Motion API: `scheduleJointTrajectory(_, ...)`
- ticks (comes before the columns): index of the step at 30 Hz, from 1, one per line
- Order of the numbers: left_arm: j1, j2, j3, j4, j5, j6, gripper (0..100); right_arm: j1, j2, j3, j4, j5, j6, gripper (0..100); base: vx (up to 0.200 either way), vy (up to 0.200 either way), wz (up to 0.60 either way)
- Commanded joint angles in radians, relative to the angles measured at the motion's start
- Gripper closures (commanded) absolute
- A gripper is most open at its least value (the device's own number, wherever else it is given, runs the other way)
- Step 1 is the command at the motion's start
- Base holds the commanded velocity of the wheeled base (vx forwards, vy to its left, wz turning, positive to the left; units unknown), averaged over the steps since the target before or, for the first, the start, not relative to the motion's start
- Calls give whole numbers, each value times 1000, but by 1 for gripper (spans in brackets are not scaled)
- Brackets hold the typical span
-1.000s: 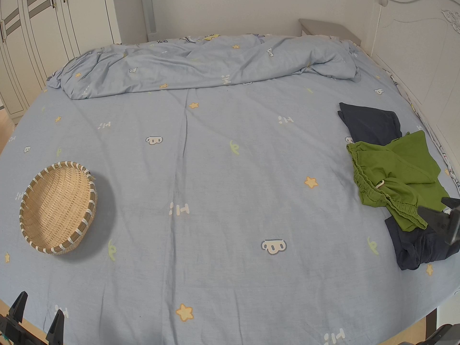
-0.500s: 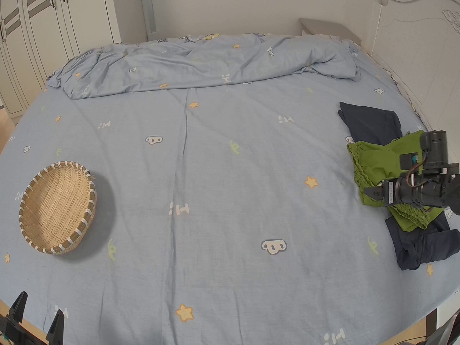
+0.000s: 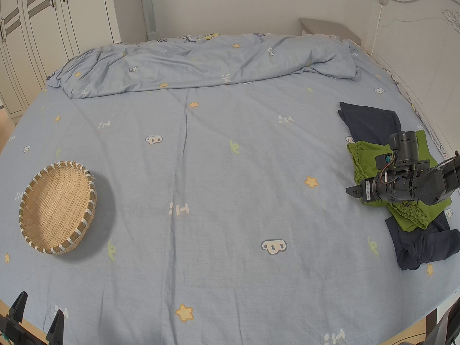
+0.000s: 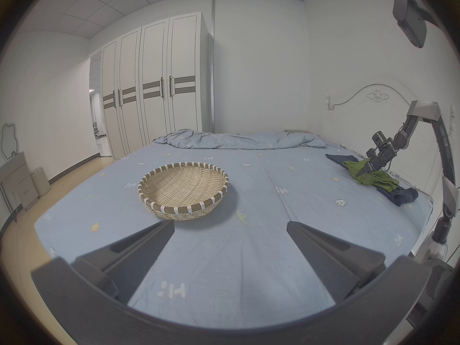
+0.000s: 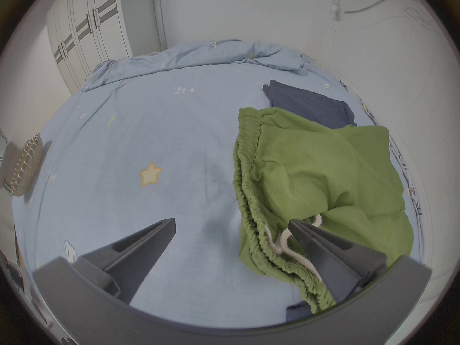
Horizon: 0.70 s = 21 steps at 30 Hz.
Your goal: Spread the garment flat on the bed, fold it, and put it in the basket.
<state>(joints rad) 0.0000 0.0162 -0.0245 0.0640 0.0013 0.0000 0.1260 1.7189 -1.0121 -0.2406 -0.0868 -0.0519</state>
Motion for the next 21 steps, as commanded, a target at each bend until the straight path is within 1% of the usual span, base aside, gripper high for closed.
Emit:
scheduleJointTrajectory(1, 0, -15, 0, 0, 0, 0, 0, -5, 22, -5, 0, -8, 0, 0, 0, 0, 0)
scheduleJointTrajectory(4, 0, -15, 0, 0, 0, 0, 0, -9, 34, -5, 0, -13, 0, 0, 0, 0, 0)
scheduleJointTrajectory(5, 0, -15, 0, 0, 0, 0, 0, -16, 37, -5, -2, -13, 0, 100, 0, 0, 0)
scheduleJointTrajectory(13, 0, -15, 0, 0, 0, 0, 0, -26, 45, -43, 1, -7, -2, 100, 0, 0, 0)
scheduleJointTrajectory(15, 0, -15, 0, 0, 0, 0, 0, -23, 36, -92, 29, -4, 7, 100, 0, 0, 0)
scheduleJointTrajectory(18, 0, -15, 0, 0, 0, 0, 0, -14, -35, -204, 193, -2, 47, 100, 0, 0, 0)
scheduleJointTrajectory(19, 0, -15, 0, 0, 0, 0, 0, -2, -64, -279, 308, -1, 80, 100, 0, 0, 0)
scheduleJointTrajectory(20, 0, -15, 0, 0, 0, 0, 0, 4, -68, -304, 342, -1, 92, 100, 0, 0, 0)
scheduleJointTrajectory(21, 0, -15, 0, 0, 0, 0, 0, 31, -75, -378, 434, 4, 127, 100, 0, 0, 0)
